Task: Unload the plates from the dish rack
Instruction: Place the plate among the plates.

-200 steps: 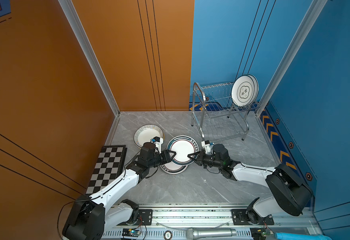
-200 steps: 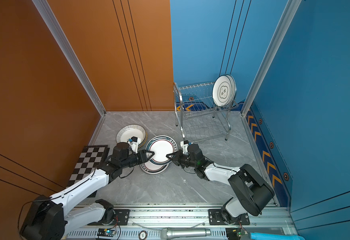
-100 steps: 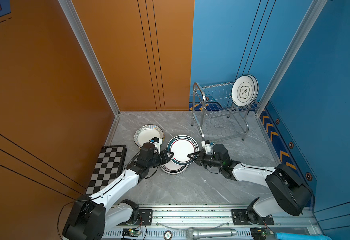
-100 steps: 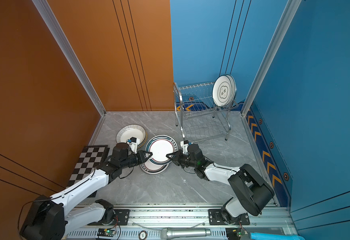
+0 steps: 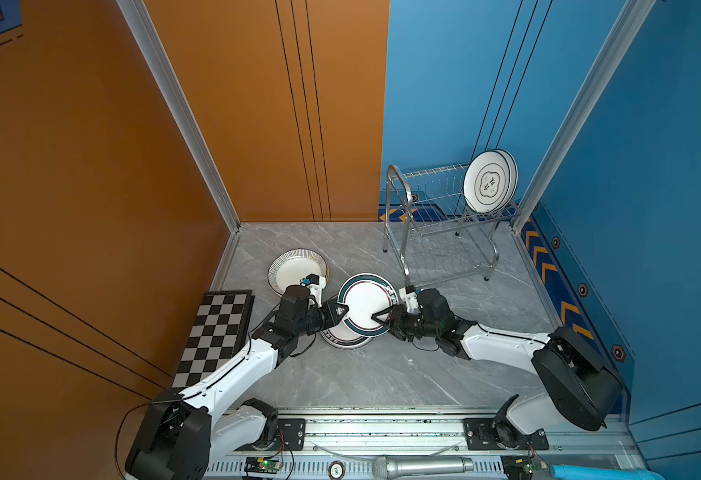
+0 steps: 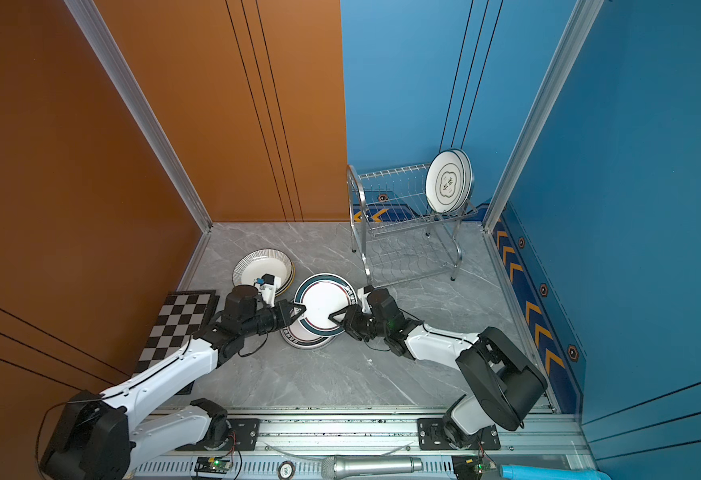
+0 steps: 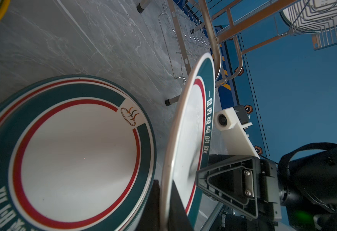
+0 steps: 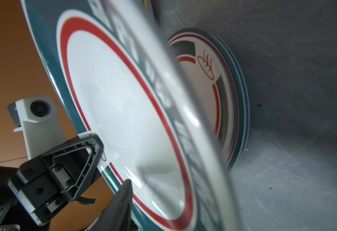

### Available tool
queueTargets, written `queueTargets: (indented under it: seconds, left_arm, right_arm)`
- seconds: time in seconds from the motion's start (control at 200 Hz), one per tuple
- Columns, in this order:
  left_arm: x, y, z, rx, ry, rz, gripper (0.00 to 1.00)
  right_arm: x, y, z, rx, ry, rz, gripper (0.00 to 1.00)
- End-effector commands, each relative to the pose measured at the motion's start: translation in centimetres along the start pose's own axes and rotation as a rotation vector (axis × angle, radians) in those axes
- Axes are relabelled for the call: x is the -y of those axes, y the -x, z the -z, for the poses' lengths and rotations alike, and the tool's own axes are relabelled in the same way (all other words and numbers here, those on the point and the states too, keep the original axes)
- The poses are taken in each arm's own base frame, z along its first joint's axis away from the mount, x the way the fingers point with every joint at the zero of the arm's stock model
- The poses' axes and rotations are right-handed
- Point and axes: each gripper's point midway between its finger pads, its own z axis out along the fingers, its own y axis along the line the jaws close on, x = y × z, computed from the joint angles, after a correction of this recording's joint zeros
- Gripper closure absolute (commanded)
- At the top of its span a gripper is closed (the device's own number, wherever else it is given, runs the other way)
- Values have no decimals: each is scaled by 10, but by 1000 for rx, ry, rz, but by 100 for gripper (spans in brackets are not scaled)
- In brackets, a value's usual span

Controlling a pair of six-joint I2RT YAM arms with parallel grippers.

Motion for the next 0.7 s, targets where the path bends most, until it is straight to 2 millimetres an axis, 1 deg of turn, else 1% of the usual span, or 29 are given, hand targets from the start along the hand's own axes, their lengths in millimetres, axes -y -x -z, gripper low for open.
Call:
queueTargets:
  seconds: [0.0, 0.05, 0.185, 0.28, 0.375, 0.421, 0.466, 0.541, 0.581, 0.661, 0.681, 0.696]
  left_arm:
    - [-10, -8, 0, -32, 24, -22, 100]
    - [-11, -7, 1, -28, 29, -22, 100]
    - [-16, -6, 5, -24, 51, -15, 100]
    - [-19, -3, 11, -6, 61, -4, 100]
    - [-23, 1, 20, 17, 75, 9, 100]
    - [-28, 4, 24, 30, 91, 22, 100]
    - [-33, 6, 29, 44, 103, 37, 100]
    - [-42, 8, 35, 62, 117, 66, 100]
    - [-47, 10, 38, 70, 121, 82, 100]
    - [-55, 10, 41, 78, 127, 111, 100]
    - [-57, 11, 42, 80, 130, 118, 100]
    - [-59, 10, 42, 80, 133, 124, 100]
  right_arm:
    - [-16, 11, 10, 56, -11, 77, 46]
    - [-13, 12, 11, 64, -33, 83, 44]
    - [-4, 16, 17, 88, -87, 92, 37]
    - [8, 18, 24, 111, -171, 112, 32]
    - [18, 23, 37, 147, -261, 145, 27]
    - [21, 26, 45, 165, -299, 160, 27]
    - [26, 29, 53, 185, -340, 173, 24]
    - [32, 33, 66, 215, -388, 186, 22]
    - [35, 35, 72, 227, -409, 188, 10]
    - [38, 39, 83, 251, -434, 192, 7]
    - [39, 39, 86, 256, -442, 191, 1]
    - [40, 40, 88, 261, -447, 191, 0]
